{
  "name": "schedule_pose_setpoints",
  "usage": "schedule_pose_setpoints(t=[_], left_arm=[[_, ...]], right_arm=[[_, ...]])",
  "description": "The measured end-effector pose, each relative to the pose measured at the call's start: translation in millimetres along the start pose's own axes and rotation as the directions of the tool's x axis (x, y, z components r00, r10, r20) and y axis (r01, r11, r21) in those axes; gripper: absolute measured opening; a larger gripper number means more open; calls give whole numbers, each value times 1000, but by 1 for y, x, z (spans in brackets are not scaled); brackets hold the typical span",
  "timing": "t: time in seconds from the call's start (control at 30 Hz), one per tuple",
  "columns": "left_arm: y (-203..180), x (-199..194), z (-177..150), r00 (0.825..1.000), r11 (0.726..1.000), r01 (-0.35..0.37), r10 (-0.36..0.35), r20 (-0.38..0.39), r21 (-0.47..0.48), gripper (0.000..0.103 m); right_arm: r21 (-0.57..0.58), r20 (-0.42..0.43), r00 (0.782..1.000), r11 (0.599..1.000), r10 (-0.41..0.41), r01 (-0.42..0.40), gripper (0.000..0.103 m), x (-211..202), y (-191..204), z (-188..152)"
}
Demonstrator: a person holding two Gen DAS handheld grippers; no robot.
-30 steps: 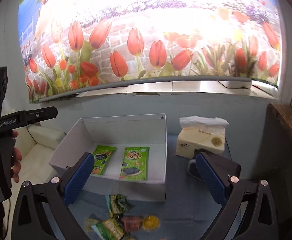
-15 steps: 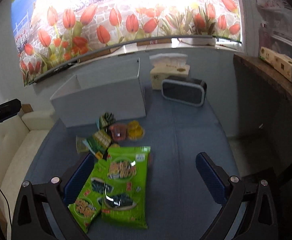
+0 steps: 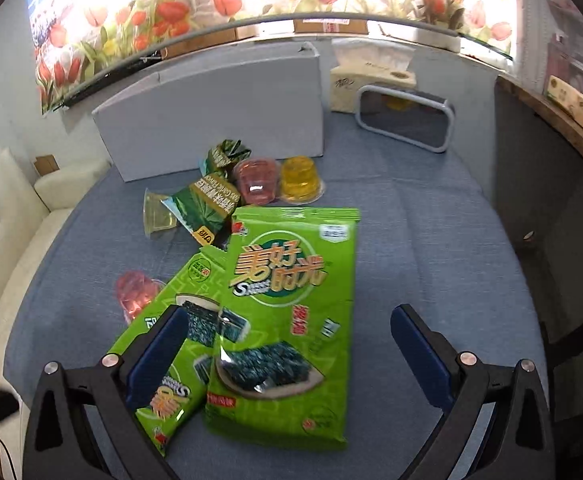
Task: Organize snacks
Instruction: 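Grasp the large Sweet Hour seaweed packet with the right tool while the left grasps another packet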
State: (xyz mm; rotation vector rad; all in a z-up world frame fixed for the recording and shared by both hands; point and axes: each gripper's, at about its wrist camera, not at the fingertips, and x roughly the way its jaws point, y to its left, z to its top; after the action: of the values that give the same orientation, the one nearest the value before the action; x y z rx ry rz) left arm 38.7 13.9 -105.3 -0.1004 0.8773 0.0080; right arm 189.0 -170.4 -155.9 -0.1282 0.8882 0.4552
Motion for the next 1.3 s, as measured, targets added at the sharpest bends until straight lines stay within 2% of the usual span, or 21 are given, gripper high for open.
schedule_pose_setpoints(t=[0.13,0.2,0.27,0.53,0.83,0.97,1.13,1.3], left_arm=[[-2,1,-4,1000,1000,20,-21,-14,-7,103],[-3,3,-6,1000,1000,21,-21,-23,-5,103],[-3,5,-5,999,1000,22,-22,-24,-7,103],[-8,19,-2,999,999,25,-24,-44,21,103],[-35,52,13,996,994,58,-52,-74,88,103],[-49,74,18,993,991,84,-74,-96,109,103],[-57,98,21,988,989,88,-72,-134,119,103],[-68,116,24,989,985,74,-52,-138,158,103]], right_arm=[[-4,-16,1000,1000,-7,7,102,9,5,1],[16,-32,999,1000,6,-5,96,15,3,1],[26,-57,998,1000,9,-7,73,21,1,1],[95,-52,995,992,89,-84,69,15,-14,2],[61,26,999,997,43,-44,69,-36,-30,0],[86,52,998,995,43,-47,69,-62,-47,-6],[124,69,997,991,40,-48,69,-90,-67,-19],[167,75,996,984,45,-57,69,-105,-81,-33]])
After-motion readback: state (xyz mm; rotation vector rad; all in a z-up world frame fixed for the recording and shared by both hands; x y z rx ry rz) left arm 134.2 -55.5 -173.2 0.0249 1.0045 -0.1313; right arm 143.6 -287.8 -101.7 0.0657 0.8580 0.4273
